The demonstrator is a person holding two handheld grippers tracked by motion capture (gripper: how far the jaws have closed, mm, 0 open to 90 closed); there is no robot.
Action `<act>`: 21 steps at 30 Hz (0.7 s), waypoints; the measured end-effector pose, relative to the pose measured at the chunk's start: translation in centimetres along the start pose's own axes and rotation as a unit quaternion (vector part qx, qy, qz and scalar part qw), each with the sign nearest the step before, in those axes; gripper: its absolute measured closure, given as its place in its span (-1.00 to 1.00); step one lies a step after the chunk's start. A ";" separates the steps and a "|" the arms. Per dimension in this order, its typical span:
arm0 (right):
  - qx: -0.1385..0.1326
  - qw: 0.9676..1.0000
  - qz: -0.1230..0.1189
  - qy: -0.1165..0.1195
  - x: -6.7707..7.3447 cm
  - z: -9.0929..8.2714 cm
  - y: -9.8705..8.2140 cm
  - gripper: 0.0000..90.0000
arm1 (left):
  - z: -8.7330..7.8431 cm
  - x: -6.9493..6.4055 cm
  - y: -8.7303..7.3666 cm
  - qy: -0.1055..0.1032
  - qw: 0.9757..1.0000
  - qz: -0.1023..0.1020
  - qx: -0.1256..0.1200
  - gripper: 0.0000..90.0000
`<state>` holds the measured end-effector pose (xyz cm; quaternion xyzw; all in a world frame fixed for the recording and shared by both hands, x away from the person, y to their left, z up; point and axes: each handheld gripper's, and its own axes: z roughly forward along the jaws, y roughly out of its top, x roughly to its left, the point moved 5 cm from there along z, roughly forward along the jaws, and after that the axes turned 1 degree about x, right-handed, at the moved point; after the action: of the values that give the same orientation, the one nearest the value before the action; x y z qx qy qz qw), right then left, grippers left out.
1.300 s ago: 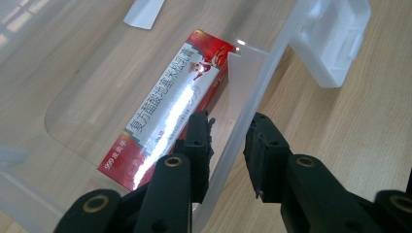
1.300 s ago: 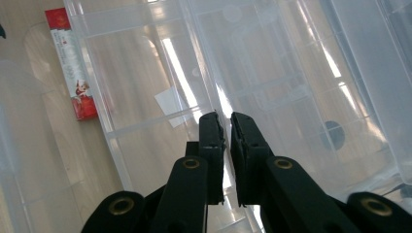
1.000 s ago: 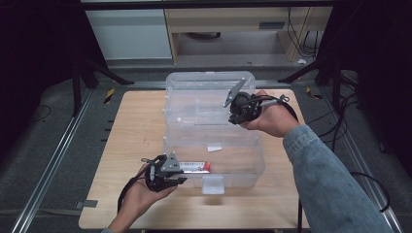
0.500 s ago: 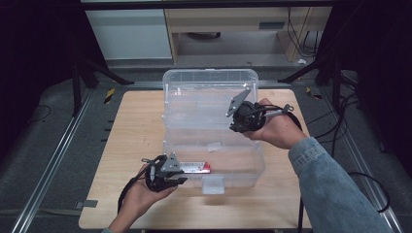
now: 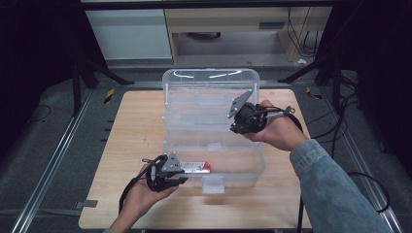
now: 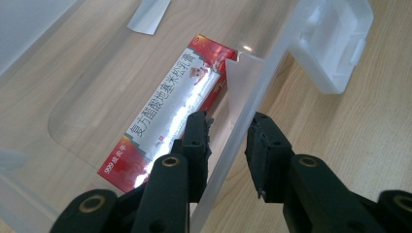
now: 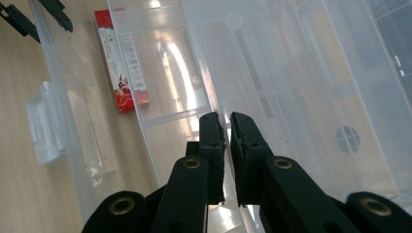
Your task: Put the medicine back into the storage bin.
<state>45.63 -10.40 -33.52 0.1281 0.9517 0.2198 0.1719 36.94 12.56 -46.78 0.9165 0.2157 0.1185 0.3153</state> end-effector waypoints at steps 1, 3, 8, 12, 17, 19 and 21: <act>-0.001 1.000 0.000 0.002 -0.1 0.1 0.0 0.87 | 0.0 0.0 0.0 0.000 1.000 0.000 0.000 0.56; -0.002 1.000 0.000 0.002 -0.1 0.1 0.0 0.88 | 0.0 0.0 0.0 0.000 1.000 0.002 0.001 0.56; -0.002 1.000 -0.004 0.003 0.5 -0.1 -0.2 0.89 | 0.1 0.0 0.1 -0.001 1.000 0.003 -0.001 0.55; -0.006 1.000 -0.004 0.002 1.0 -0.2 -0.5 0.89 | 0.1 -0.1 0.0 0.002 1.000 0.003 -0.002 0.55; -0.009 1.000 -0.006 0.008 1.8 -0.3 -1.0 0.89 | 0.1 -0.1 0.1 0.004 1.000 0.003 -0.003 0.55; -0.008 1.000 -0.007 0.011 2.2 -0.4 -1.2 0.89 | 0.1 -0.1 0.1 0.003 1.000 0.004 -0.004 0.54; -0.010 1.000 -0.008 0.013 2.4 -0.4 -1.4 0.89 | 0.1 -0.1 0.1 0.004 1.000 0.005 -0.004 0.54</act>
<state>43.08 -11.00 -34.49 0.1158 0.9526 0.2296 0.1628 36.86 12.41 -46.82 0.9157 0.2119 0.1243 0.3181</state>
